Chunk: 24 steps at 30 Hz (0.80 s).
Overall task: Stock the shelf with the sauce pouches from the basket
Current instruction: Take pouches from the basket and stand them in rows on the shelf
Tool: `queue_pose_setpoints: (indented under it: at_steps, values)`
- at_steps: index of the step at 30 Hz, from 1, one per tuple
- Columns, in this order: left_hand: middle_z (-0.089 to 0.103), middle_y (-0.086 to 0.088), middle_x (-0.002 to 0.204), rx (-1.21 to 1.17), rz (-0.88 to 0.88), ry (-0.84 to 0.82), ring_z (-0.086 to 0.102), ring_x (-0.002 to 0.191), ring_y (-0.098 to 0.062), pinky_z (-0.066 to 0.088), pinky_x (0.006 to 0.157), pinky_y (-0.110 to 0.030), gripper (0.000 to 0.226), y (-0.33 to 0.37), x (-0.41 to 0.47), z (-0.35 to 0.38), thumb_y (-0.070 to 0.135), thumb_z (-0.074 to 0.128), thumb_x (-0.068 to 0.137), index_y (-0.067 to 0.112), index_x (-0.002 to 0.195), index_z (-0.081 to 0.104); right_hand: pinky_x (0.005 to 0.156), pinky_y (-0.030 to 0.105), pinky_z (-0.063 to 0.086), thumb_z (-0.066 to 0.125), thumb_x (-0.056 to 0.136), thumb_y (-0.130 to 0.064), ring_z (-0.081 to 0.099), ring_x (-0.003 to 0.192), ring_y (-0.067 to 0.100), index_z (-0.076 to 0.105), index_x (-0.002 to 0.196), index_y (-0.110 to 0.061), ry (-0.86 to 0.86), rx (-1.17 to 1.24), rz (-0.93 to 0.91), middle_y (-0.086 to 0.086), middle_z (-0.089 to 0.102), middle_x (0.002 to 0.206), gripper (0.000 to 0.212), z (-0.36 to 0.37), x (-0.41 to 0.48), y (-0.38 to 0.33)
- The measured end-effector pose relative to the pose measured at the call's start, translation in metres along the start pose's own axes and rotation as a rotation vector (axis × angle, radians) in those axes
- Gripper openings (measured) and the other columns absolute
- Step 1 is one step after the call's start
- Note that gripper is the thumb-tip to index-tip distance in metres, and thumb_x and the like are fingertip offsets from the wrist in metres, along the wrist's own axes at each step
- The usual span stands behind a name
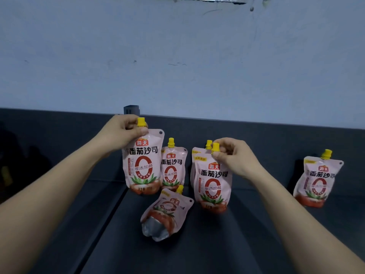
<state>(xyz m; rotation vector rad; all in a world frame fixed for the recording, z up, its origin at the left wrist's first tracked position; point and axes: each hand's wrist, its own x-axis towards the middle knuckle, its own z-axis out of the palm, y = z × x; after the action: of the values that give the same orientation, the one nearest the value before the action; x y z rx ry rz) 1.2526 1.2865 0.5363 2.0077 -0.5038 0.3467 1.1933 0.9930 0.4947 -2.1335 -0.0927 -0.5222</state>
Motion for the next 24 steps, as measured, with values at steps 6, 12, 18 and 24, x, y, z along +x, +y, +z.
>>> queue_pose_setpoints:
  at_steps: [6,12,18,24]
  values:
    - [0.074,-0.006,0.085,0.005,-0.033,0.007,0.071,0.081,-0.019,0.056,0.077,-0.034,0.013,-0.005,-0.008,0.006,0.019,0.064,0.089,0.010,0.098,0.068,0.070,0.028,0.055,0.067,0.087,-0.009,0.060,0.071,0.010,0.064,0.096,-0.023,-0.013,-0.029,0.055,-0.009,0.059,0.072,0.017,0.003,0.002,0.017]
    - [0.075,-0.005,0.083,-0.004,-0.035,-0.009,0.071,0.078,-0.016,0.056,0.077,-0.033,0.012,-0.010,-0.005,0.009,0.018,0.065,0.088,0.012,0.097,0.068,0.079,0.035,0.055,0.067,0.088,-0.009,0.062,0.082,0.016,0.063,0.095,-0.025,-0.008,-0.037,0.056,0.010,0.068,0.088,0.018,0.006,0.008,0.019]
    - [0.075,-0.008,0.084,0.006,-0.034,-0.035,0.073,0.077,-0.017,0.057,0.075,-0.033,0.012,-0.012,-0.003,0.012,0.018,0.064,0.089,0.010,0.097,0.068,0.080,0.032,0.054,0.067,0.088,-0.010,0.065,0.087,0.021,0.064,0.096,-0.023,0.002,-0.045,0.043,0.001,0.069,0.087,0.016,0.011,0.013,0.020]
    - [0.075,-0.006,0.083,0.006,-0.030,-0.035,0.072,0.078,-0.017,0.056,0.074,-0.030,0.011,-0.013,-0.003,0.012,0.017,0.064,0.089,0.010,0.097,0.068,0.087,0.040,0.053,0.067,0.087,-0.024,0.060,0.100,0.020,0.058,0.116,-0.024,-0.057,-0.259,0.031,-0.001,0.064,0.104,0.031,0.009,0.010,0.014]
